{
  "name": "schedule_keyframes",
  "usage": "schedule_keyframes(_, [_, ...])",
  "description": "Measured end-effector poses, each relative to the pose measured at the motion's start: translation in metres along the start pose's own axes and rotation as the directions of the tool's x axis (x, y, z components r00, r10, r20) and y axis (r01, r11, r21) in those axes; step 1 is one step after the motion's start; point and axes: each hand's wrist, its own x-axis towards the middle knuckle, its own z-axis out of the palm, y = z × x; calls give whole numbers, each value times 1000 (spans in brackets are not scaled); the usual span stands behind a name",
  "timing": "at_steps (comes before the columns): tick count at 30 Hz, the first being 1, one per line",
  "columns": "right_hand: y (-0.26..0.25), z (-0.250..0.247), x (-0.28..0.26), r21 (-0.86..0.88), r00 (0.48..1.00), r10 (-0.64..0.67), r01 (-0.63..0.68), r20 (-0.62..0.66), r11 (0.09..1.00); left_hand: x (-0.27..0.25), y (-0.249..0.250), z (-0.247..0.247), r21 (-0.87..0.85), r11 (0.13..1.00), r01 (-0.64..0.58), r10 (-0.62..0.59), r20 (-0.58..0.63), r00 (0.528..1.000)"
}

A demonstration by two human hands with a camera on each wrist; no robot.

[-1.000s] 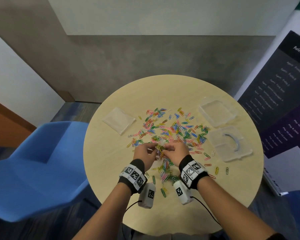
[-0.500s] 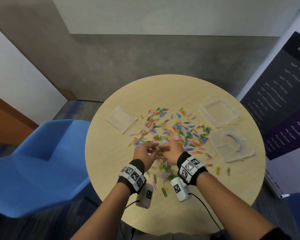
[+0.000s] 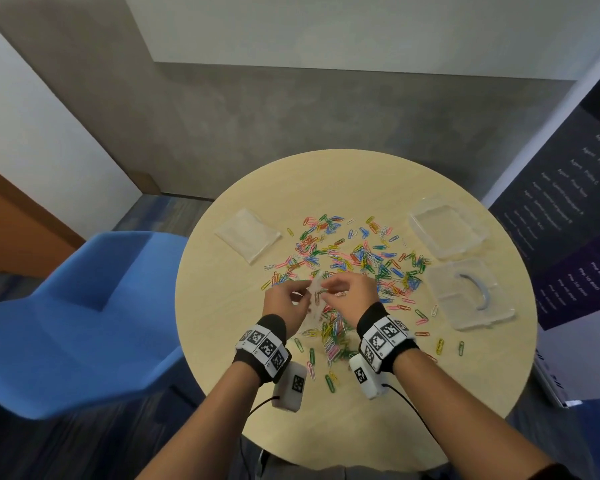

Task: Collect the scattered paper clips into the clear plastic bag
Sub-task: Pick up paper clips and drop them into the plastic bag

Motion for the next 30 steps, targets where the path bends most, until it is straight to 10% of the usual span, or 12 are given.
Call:
schedule_keyframes(4, [25,-10,-2,-9,997,83,-83,5,997,3,-9,-25,-77,995,64,-71,-91,993])
schedule_keyframes(9, [82,-5,-13,-640,901,384,-174,203,748,-3,-21,-69,-154,987,51,-80,-189,979])
schedule_keyframes(15, [86,31,-23,-759,942,238,26,236,651,-14,-33,-106,-165,986,29,-78,-303,950])
schedule_keyframes(24, [73,41,-10,-676,954,57,166,295,718,-33,-51,-86,-157,981,112,-148,-241,959])
schedule_keyframes(27, [75,29,-5,-555,972,119,15,203,831,-35,-51,-64,-214,968,134,-174,-182,968])
schedule_keyframes(30, [70,18,-6,-10,949,268,-270,167,963,-34,-53,-44,-254,955,155,-193,-134,972])
